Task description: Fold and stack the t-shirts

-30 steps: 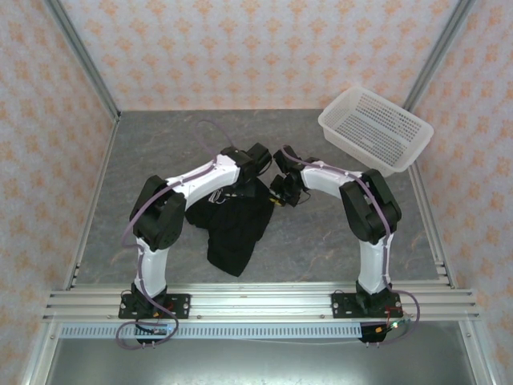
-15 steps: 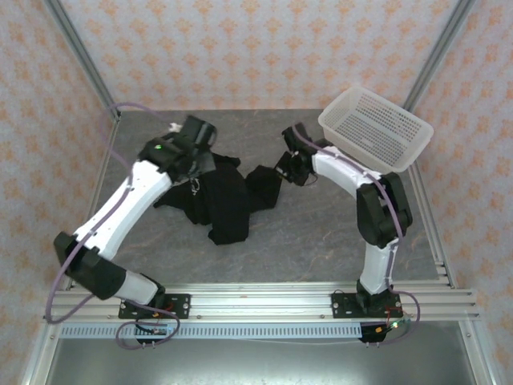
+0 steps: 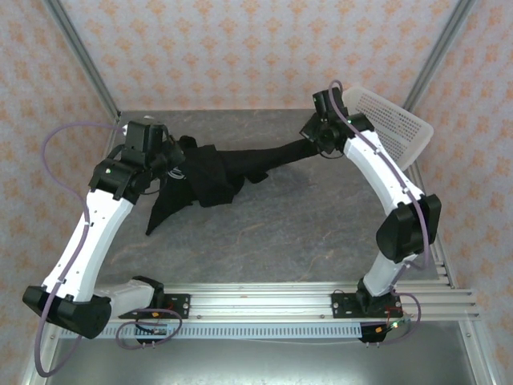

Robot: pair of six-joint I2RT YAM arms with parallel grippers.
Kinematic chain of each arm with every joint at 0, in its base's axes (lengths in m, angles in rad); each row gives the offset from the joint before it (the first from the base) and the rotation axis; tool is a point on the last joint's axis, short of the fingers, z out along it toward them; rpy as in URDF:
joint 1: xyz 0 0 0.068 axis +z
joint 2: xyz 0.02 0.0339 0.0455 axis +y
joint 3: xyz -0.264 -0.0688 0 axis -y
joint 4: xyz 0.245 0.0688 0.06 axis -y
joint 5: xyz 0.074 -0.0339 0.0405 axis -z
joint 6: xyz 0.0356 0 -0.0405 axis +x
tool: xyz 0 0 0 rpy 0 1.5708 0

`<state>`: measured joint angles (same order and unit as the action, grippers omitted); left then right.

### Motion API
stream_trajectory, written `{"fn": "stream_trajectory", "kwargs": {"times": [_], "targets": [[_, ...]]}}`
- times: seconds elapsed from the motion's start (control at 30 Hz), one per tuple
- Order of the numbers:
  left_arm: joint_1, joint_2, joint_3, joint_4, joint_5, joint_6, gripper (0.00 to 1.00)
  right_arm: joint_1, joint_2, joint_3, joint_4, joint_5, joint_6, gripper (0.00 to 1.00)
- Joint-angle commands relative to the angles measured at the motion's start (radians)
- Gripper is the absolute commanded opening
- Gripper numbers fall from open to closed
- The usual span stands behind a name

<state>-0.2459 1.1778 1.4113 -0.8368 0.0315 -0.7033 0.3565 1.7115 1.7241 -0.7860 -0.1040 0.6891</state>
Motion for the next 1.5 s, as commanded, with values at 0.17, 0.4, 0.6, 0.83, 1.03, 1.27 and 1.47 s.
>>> {"fn": "stream_trajectory", "kwargs": {"times": [0.17,0.4,0.6,0.83,1.03,1.27,1.47], "targets": [[0.013,-0.089,-0.036,0.074,0.051,-0.011,0.00,-0.009,-0.142,0.019,-0.038,0.092,-0.018,0.00],[0.013,-0.214,-0.178,0.142,0.047,0.010,0.01,-0.009,-0.311,-0.167,0.096,0.089,-0.012,0.00],[0.123,-0.040,-0.205,-0.015,-0.141,0.018,0.07,-0.001,-0.208,-0.176,0.103,-0.047,0.006,0.00],[0.346,0.309,-0.116,-0.067,-0.128,0.045,0.44,0.019,0.029,-0.149,0.060,-0.184,0.081,0.00],[0.172,0.170,-0.191,-0.103,-0.083,0.052,0.65,0.021,0.158,-0.076,-0.036,-0.203,0.049,0.00],[-0.243,0.092,-0.382,-0.081,0.050,-0.081,0.78,0.005,0.158,-0.101,-0.060,-0.157,0.020,0.00],[-0.432,0.319,-0.292,-0.050,0.052,-0.073,0.82,0.001,0.131,-0.121,-0.075,-0.131,0.002,0.00]]}}
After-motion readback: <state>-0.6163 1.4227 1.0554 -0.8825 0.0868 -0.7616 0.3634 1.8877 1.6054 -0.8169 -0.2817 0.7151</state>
